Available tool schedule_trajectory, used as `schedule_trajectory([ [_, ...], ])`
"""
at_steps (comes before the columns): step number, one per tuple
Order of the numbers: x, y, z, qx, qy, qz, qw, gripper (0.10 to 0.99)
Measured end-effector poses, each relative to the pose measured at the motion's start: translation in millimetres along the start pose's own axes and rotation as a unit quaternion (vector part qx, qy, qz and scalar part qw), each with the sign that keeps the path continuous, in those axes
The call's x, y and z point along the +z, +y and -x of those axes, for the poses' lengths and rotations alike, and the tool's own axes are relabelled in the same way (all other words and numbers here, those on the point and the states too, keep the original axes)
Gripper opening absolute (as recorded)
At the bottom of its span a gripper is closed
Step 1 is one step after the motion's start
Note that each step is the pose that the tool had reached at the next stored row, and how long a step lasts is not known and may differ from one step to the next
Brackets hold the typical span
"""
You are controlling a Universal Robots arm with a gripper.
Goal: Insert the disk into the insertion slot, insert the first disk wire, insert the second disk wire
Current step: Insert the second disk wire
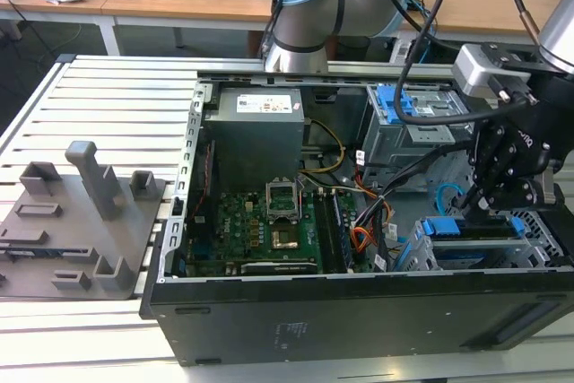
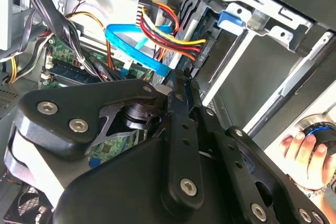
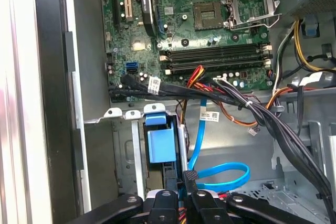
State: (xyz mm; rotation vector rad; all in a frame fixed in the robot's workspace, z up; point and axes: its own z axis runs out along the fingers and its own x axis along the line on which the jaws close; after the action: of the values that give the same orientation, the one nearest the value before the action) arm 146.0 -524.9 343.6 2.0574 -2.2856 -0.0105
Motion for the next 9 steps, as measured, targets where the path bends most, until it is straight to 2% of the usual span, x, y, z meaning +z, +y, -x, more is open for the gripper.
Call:
schedule_trajectory([
  [9, 1.3, -5.0, -1.3, 0.0, 0.0, 0.0, 1.0, 0.165],
])
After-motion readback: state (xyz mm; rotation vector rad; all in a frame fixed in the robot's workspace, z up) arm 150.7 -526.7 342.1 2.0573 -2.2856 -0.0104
